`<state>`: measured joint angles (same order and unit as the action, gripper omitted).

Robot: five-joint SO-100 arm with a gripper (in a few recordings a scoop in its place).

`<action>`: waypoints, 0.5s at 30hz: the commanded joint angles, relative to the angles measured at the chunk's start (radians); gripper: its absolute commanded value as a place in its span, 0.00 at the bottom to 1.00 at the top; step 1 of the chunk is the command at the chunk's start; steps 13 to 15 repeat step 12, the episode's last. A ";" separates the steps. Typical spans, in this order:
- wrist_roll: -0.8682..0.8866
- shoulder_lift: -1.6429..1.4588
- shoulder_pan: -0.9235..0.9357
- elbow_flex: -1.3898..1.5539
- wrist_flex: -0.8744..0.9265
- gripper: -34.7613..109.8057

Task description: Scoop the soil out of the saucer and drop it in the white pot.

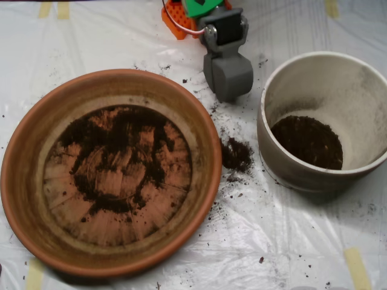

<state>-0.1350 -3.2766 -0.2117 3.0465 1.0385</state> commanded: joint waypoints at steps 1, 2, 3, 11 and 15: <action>-0.015 -0.072 -0.006 0.018 -0.029 0.26; -0.012 -0.072 -0.003 0.018 -0.031 0.26; -0.006 -0.072 0.003 0.018 -0.031 0.26; 0.014 -0.072 0.025 0.018 -0.031 0.24; 0.014 -0.072 0.025 0.018 -0.031 0.24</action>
